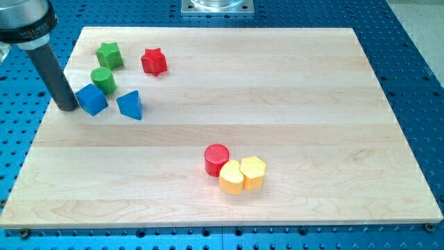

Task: Move red circle and blue blocks in to the yellow blocks

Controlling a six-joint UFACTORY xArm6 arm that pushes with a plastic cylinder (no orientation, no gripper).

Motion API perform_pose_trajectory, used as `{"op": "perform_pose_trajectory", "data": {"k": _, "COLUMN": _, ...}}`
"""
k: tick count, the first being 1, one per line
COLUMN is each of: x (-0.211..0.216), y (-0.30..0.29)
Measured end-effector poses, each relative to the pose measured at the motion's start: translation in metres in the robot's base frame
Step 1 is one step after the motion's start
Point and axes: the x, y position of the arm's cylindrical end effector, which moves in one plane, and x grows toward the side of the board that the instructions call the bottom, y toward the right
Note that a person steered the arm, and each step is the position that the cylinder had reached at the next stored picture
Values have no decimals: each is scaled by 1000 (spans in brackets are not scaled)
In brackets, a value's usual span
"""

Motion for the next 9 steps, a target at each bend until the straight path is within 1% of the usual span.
{"op": "perform_pose_trajectory", "data": {"k": 1, "x": 0, "y": 50}}
{"op": "perform_pose_trajectory", "data": {"k": 2, "x": 4, "y": 115}}
{"op": "perform_pose_trajectory", "data": {"k": 3, "x": 2, "y": 149}}
{"op": "perform_pose_trajectory", "data": {"k": 4, "x": 27, "y": 185}}
{"op": "perform_pose_trajectory", "data": {"k": 5, "x": 72, "y": 231}}
{"op": "perform_pose_trajectory", "data": {"k": 6, "x": 71, "y": 243}}
{"op": "perform_pose_trajectory", "data": {"k": 7, "x": 38, "y": 244}}
{"op": "perform_pose_trajectory", "data": {"k": 8, "x": 52, "y": 276}}
{"op": "perform_pose_trajectory", "data": {"k": 9, "x": 71, "y": 284}}
